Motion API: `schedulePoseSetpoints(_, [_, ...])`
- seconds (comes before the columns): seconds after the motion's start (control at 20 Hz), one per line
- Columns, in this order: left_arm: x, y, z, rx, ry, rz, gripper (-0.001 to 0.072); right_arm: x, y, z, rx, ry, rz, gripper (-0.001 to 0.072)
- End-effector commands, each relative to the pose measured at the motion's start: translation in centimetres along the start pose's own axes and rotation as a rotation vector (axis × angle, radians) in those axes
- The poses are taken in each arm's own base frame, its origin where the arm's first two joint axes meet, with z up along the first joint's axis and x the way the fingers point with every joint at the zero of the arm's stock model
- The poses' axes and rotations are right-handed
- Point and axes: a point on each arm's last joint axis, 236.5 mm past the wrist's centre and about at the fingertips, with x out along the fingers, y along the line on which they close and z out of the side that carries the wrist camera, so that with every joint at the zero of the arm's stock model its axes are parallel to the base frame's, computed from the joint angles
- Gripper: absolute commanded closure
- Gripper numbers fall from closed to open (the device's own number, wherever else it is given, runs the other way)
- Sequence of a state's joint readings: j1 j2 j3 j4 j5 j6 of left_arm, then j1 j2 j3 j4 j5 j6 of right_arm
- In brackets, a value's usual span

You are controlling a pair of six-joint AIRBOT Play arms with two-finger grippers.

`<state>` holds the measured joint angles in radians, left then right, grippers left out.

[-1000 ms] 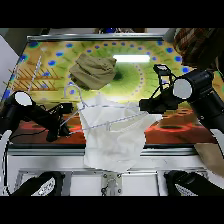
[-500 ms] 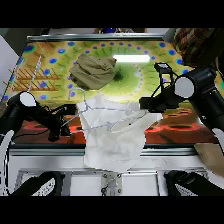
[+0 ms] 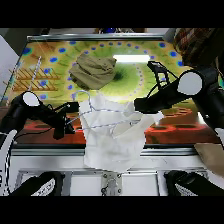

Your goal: Fold the clothes and pants, and hang the long-sleeved shirts on hangers.

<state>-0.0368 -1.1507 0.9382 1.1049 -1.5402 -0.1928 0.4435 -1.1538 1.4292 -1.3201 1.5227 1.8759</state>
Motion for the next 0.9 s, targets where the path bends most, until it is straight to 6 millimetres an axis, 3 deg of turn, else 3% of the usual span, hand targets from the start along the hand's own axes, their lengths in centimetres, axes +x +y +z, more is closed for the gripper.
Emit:
schedulePoseSetpoints(0.0, [1.1,0.7,1.1,-0.033,-0.059,-0.034,0.0685,-0.8,1.2,-0.1,-0.033,-0.018,0.048,0.0679])
schedulePoseSetpoints(0.15, [2.3,1.3,2.9,-0.012,-0.148,-0.072,0.0686,-1.6,1.6,0.4,-0.038,-0.063,0.062,0.0679])
schedulePoseSetpoints(0.4, [3.4,2.3,2.9,-0.024,-0.144,-0.068,0.0686,-2.7,1.9,0.8,-0.034,-0.114,0.075,0.068])
schedulePoseSetpoints(0.65, [2.4,2.2,2.2,-0.045,-0.152,-0.064,0.0686,-4.8,-2.3,2.2,0.048,-0.224,-0.094,0.068])
schedulePoseSetpoints(0.85, [0.9,2.4,1.9,-0.045,-0.161,-0.008,0.0685,-5.8,-3.4,2.4,0.096,-0.258,-0.118,0.068])
